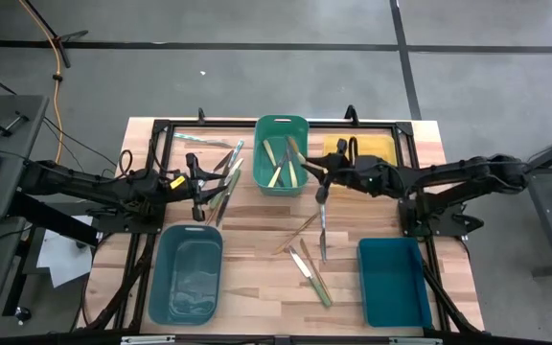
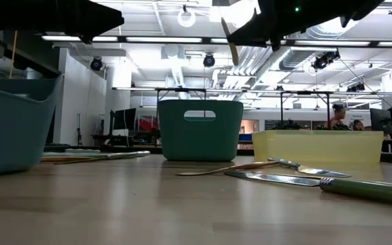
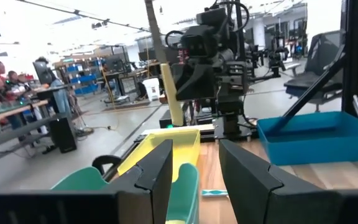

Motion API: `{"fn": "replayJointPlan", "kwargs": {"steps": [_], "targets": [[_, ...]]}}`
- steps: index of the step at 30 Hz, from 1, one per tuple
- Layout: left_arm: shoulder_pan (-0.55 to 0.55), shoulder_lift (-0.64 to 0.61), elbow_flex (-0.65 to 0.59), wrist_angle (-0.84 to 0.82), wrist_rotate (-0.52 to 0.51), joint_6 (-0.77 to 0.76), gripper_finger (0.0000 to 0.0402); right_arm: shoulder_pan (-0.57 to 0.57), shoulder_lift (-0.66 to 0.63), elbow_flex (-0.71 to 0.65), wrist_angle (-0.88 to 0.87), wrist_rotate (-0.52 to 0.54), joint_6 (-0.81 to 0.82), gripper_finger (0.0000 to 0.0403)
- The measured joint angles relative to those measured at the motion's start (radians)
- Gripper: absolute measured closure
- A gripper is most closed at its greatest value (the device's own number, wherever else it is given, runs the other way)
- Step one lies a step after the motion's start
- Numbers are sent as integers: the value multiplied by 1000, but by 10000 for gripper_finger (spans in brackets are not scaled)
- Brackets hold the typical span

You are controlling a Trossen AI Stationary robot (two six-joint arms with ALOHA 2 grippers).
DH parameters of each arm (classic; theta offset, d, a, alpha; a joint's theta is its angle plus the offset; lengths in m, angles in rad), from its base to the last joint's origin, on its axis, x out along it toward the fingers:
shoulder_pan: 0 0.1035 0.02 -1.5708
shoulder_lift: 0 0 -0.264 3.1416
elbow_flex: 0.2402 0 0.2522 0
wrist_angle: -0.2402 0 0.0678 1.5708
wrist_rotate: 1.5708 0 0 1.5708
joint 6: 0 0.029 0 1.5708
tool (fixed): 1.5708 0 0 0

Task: Sort silverware by color (type)
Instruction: Put the yellow knife into the green bin

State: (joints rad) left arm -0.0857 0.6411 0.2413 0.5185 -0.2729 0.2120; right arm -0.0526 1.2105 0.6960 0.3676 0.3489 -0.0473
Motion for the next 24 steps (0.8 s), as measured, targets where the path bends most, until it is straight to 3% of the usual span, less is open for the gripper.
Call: {"fn": "replayJointPlan", "kwargs": {"steps": [7,11,19,24], "targets": [[0,0,0,6,0,102,275,-47,54,20,3,-13,32,350],[0,0,0,37,0,173,275,-80,161,136,-63,-18,116,350],[0,0,0,141,0,236,275,-165,438,548,-645,-22,346,342],[0,0,0,142,0,236,275,-213,588,723,-939,-97,467,343]]}}
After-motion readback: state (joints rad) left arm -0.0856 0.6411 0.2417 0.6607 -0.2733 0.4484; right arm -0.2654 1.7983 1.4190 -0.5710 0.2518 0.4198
